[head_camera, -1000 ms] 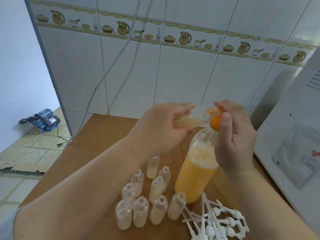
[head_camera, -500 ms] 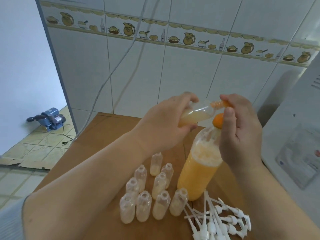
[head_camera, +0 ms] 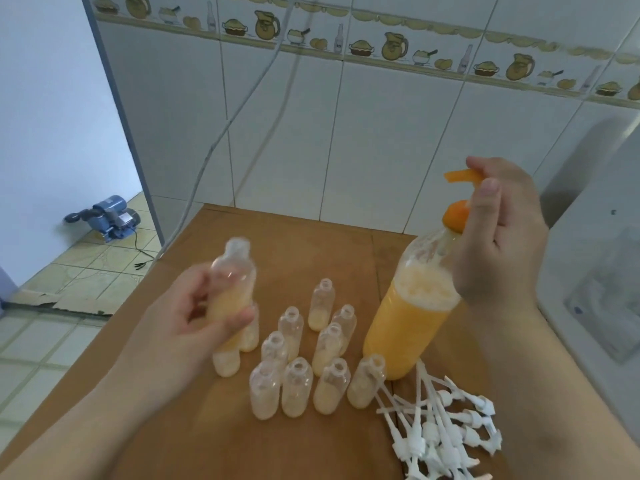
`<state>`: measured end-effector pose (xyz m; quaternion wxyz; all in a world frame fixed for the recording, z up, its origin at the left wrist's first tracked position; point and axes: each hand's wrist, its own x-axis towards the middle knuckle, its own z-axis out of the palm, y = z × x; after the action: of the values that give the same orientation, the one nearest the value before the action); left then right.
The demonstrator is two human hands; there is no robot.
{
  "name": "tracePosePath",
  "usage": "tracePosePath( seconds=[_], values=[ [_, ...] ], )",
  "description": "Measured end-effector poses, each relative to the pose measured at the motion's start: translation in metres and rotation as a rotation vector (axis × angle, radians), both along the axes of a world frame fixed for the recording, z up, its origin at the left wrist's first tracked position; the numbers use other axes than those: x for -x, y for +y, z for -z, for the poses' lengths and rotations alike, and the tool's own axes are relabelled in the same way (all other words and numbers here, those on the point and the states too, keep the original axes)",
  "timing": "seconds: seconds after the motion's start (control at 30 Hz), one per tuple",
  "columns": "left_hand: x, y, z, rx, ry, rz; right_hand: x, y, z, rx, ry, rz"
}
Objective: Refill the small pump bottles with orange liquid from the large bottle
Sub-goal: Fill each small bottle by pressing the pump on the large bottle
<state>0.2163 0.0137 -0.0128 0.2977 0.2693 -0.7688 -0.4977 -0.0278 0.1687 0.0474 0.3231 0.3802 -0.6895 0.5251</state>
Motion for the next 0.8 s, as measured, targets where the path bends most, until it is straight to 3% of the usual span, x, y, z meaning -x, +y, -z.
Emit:
tracePosePath(
  seconds=[0.2,0.37,0.5,0.67,0.8],
  values=[
    [-0.041,0.003,0.067,-0.16,-0.091,-0.13,0.003,-0.002,0.003,0.036,0.036,0.022],
    [-0.036,0.007,0.115,-0.128,-0.178,-0.174,0.003,-0.003,0.006,0.029,0.03,0.045],
    [-0.027,0.009,0.136,-0.054,-0.17,-0.167,0.002,-0.001,0.007,0.034,0.035,0.057],
    [-0.021,0.004,0.149,-0.152,-0.169,-0.207,0.002,0.001,0.006,0.022,0.041,0.066],
    [-0.037,-0.01,0.157,-0.122,-0.188,-0.157,0.002,0.003,0.004,-0.007,0.06,0.059]
  ],
)
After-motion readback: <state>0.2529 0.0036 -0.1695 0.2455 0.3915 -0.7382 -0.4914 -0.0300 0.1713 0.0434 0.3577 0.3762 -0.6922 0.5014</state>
